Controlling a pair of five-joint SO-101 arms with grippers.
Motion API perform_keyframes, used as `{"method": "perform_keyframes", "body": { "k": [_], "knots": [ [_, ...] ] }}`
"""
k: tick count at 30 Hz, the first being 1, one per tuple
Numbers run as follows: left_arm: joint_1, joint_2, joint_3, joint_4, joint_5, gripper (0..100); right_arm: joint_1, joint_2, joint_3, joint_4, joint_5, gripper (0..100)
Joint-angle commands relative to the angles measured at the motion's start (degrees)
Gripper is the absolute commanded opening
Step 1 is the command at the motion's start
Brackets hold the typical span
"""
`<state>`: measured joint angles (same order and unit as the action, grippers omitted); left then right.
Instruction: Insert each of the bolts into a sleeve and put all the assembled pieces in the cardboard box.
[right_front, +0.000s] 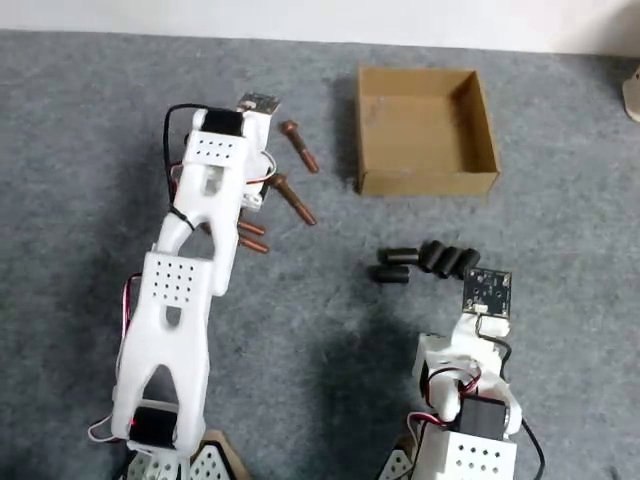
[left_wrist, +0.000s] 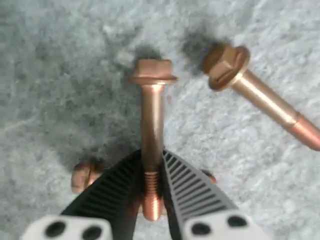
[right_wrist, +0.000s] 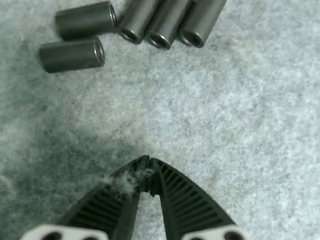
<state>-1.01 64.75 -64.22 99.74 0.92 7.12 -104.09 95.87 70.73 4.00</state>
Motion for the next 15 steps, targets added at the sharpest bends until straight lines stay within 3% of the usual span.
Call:
{"method": "perform_keyframes", "body": {
  "k": [1,5,10,15],
  "knots": [
    [-4.18,-7.78,6.73,1.49,-0.97,1,0.13,-0.48,9.01,0.04,0.09,0.5],
    [-4.97,-18.77,21.76,1.32,-6.59,1,0.13,-0.48,9.01,0.04,0.09,0.5],
    [-4.70,-36.09,41.54,0.97,-8.35,1,0.13,-0.48,9.01,0.04,0.09,0.5],
    [-4.53,-51.03,63.25,-9.67,-8.44,1,0.13,-0.48,9.01,0.04,0.09,0.5]
  ]
}}
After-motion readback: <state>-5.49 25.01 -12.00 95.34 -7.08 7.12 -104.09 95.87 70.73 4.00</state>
